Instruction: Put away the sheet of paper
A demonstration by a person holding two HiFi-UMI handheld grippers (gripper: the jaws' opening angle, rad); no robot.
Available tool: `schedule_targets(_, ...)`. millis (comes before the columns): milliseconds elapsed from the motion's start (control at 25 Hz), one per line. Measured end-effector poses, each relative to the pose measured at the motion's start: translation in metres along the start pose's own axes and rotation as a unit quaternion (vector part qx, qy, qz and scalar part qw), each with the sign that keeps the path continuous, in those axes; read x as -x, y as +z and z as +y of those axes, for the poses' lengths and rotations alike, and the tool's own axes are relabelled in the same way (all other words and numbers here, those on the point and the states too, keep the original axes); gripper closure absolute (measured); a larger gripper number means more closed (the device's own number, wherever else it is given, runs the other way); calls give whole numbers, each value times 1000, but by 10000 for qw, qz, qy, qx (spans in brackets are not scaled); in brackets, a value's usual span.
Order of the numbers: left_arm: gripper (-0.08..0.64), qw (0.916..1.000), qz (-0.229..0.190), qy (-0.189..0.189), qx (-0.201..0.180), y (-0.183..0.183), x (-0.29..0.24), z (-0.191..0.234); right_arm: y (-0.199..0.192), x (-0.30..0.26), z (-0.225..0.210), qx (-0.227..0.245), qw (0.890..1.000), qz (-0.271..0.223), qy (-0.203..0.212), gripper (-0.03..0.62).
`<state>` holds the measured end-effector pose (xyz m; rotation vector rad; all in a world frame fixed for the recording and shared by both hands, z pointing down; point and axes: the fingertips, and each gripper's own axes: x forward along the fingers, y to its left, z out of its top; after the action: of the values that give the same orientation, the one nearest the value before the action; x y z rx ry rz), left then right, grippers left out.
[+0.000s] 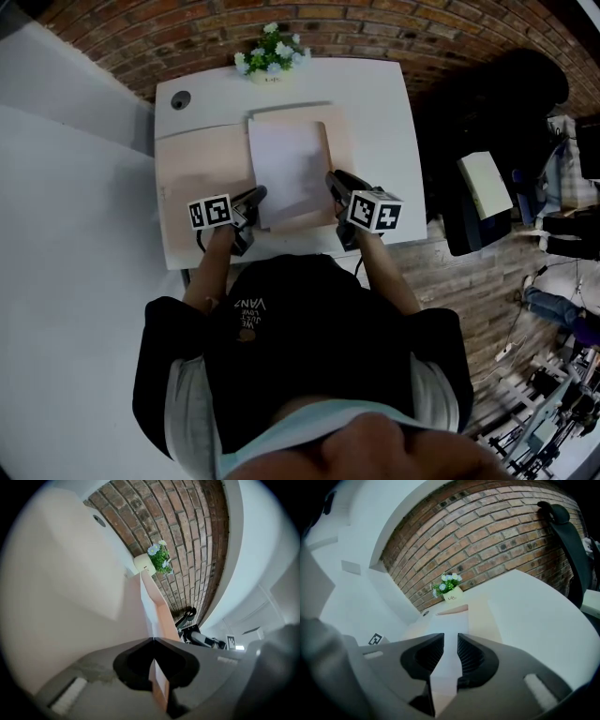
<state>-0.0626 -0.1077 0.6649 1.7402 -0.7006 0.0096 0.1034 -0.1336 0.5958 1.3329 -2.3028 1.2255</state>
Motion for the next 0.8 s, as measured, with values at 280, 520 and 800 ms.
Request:
schedule_targets(280,560,10000,44,17,49,-4,-8,-3,4,-1,-2,-13,10000,14,57,505)
schedule_targets(520,560,9999,101,0,48,-5,-15,-3,3,-2,-5,-42,10000,16,89,505)
schedule_targets(800,560,9998,118,-27,125,-6,-23,-4,1,-1,-7,-66,9999,6,83,505)
